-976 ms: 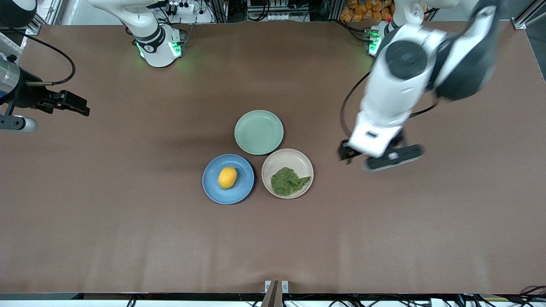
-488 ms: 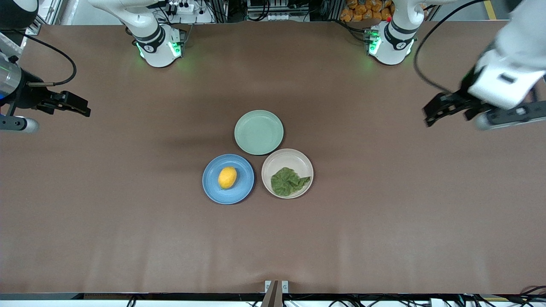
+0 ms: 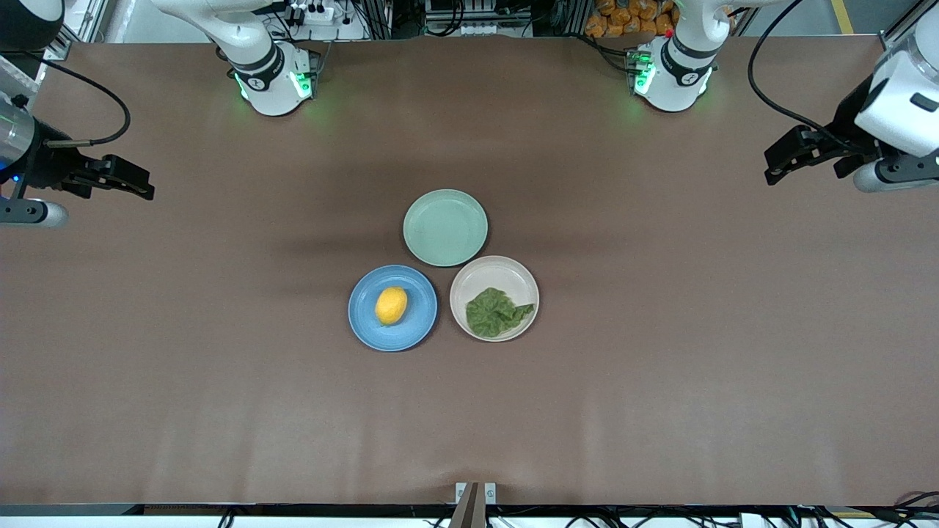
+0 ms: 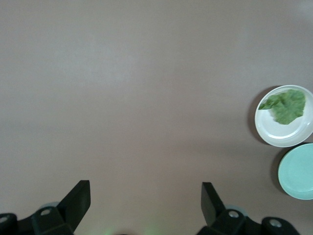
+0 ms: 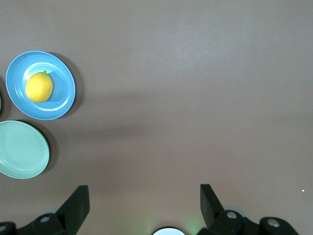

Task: Place lemon and lettuce in plates

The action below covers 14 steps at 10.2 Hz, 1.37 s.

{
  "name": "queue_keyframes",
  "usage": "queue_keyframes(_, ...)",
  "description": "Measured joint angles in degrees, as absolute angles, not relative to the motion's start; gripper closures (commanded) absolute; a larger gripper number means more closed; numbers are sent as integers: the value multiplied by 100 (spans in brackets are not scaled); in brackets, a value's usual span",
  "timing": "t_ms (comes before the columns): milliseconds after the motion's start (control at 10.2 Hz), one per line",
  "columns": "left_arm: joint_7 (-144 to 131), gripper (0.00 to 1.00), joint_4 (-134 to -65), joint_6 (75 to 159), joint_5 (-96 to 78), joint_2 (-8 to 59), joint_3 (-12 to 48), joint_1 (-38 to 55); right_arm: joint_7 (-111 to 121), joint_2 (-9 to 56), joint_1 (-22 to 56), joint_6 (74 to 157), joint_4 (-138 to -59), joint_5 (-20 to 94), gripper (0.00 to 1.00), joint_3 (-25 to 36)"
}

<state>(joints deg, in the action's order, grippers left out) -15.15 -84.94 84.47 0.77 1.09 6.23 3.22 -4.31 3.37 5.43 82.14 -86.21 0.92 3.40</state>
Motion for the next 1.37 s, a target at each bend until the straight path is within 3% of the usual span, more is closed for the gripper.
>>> queue_keyframes(780, -1503, 0, -9028, 9087, 67, 96, 568, 321, -400, 337, 546, 8226, -8632, 92, 0, 336)
queue_keyframes(1366, -1503, 0, -9003, 9138, 67, 75, 561, 317, -399, 337, 546, 8226, -8648, 92, 0, 335)
